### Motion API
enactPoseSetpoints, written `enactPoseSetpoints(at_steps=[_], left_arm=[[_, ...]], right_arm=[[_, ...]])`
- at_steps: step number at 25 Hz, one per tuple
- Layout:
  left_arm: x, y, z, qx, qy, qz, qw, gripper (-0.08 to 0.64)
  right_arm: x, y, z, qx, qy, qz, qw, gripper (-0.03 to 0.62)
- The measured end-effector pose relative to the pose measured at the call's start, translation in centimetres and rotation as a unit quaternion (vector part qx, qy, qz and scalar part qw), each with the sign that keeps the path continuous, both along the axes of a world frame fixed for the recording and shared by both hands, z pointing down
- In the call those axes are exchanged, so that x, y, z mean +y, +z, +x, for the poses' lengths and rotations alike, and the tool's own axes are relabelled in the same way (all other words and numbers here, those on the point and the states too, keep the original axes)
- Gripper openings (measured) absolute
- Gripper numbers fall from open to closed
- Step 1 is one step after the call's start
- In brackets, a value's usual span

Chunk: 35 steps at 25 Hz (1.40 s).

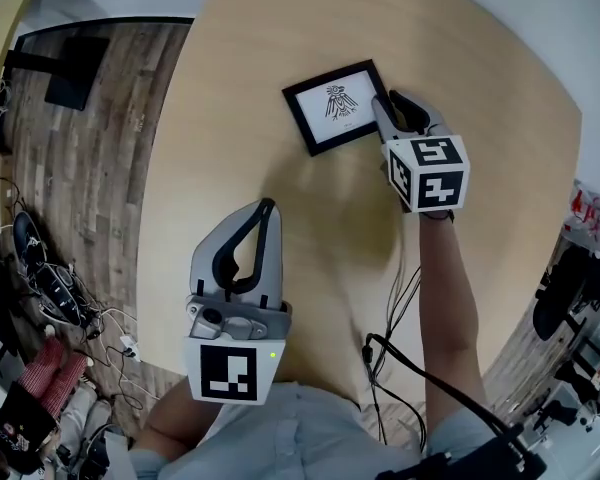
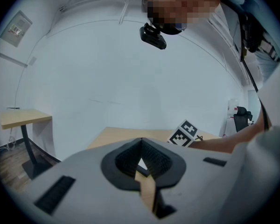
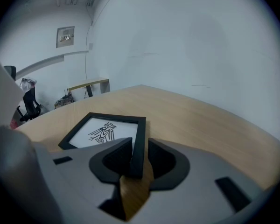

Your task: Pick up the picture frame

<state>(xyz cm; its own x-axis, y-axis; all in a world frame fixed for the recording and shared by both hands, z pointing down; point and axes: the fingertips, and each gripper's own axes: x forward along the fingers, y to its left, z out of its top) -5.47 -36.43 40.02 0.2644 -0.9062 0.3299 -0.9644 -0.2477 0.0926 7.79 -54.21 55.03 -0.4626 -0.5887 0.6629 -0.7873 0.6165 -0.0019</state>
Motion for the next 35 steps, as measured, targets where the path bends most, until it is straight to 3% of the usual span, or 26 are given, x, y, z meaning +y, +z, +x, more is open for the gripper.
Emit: enactPoseSetpoints(at_steps=[4, 7, 12, 19, 24, 35], left_arm=[[0.2, -0.3, -0.6, 0.0, -0.001, 0.003, 1.0, 0.0], [0.3, -0.6, -0.8, 0.001, -0.002, 0.008, 1.0, 0.0], [0.2, -1.1, -1.0, -0.005, -0.003, 0.016, 0.9999, 0.0], [1.0, -3.5, -0.5, -0.004, -0.003, 0.05, 0.9987, 0.0], [2.1, -5.6, -0.3, -0.004, -0.004, 0.076, 0.9971, 0.0], [4.8, -10.8, 0.3, 0.005, -0.006, 0.138, 0.9904, 0.0]], right_arm=[[0.3, -0.1, -0.7, -0.005, -0.014, -0.019, 1.0, 0.079], [0.3, -0.2, -0.8, -0.004, -0.007, -0.008, 1.0, 0.067], [-0.1, -1.4, -0.2, -0.024, 0.02, 0.031, 0.999, 0.064], [0.8, -7.2, 0.4, -0.053, 0.04, 0.108, 0.992, 0.064], [2.4, -12.7, 1.0, -0.081, 0.059, 0.162, 0.982, 0.064], [10.5, -24.6, 3.7, -0.134, 0.094, 0.272, 0.948, 0.064]])
